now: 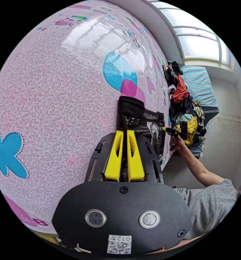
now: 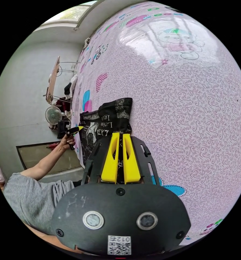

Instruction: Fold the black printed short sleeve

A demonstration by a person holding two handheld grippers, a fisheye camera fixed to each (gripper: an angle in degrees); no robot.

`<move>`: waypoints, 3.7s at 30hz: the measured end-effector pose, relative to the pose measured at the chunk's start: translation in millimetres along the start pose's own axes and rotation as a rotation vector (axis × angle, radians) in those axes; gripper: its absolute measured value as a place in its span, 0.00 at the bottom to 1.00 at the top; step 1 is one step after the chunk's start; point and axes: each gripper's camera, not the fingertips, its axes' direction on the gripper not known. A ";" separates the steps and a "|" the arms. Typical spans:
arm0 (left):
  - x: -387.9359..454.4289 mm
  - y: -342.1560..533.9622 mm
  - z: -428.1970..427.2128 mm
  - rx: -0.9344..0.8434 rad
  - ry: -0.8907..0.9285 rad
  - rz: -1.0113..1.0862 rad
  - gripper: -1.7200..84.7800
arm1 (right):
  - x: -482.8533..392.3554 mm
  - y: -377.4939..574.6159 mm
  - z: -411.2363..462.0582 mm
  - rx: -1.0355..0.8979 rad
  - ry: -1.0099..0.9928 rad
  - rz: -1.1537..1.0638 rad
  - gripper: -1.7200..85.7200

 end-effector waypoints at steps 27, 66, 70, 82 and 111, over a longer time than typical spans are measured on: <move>-301.6 306.2 -173.3 0.703 -0.021 -0.360 0.03 | 127.4 -122.9 366.4 -0.454 0.185 -0.644 0.02; -309.8 220.7 -94.2 0.088 -0.186 0.063 0.04 | 777.7 -73.4 190.5 -0.280 0.164 -0.258 0.03; -320.0 221.8 -93.0 0.069 -0.139 0.035 0.03 | 818.6 -57.1 173.1 -0.297 0.213 -0.275 0.02; -352.5 254.5 -160.9 0.399 0.030 -0.145 0.04 | 845.2 -7.2 139.7 -0.178 0.376 -0.423 0.04; -461.6 379.8 -203.3 0.981 0.105 -0.725 0.03 | 609.0 367.1 506.4 -0.795 0.324 -1.172 0.06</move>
